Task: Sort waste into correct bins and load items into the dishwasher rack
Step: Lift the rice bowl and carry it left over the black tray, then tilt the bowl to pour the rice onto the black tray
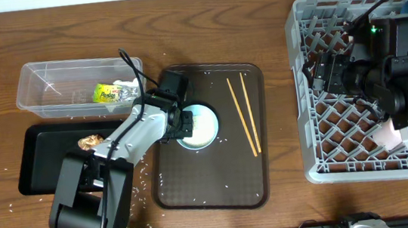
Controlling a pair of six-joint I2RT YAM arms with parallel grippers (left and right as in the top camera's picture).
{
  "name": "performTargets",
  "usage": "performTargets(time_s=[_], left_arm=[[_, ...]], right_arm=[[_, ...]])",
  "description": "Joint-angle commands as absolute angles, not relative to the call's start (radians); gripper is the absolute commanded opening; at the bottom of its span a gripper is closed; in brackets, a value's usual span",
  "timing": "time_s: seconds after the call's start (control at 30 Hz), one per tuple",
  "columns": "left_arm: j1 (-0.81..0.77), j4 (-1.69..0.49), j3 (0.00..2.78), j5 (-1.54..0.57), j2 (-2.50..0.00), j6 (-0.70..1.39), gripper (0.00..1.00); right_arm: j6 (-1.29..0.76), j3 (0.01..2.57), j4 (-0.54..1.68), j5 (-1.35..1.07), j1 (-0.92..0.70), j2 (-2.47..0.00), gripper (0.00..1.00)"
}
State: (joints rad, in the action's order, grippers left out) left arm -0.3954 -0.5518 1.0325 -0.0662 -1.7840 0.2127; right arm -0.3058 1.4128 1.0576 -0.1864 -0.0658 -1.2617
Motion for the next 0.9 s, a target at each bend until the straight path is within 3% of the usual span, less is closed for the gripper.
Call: performTargets(time_s=[0.0,0.5,0.87], left_arm=[[-0.391,-0.565,1.024,-0.040,-1.794,0.203,0.06],[-0.361,-1.051,1.222,0.144,-1.484,0.176,0.06],[-0.080,-1.252,1.221,0.509,-1.320,0.246,0.06]], right_arm=[[-0.299,1.424,1.059,-0.180,-0.046,-1.266,0.82],[-0.298,1.424,1.059,-0.180,-0.046,-1.266,0.85],[-0.298,1.424,1.059,-0.181,-0.046,-1.266,0.86]])
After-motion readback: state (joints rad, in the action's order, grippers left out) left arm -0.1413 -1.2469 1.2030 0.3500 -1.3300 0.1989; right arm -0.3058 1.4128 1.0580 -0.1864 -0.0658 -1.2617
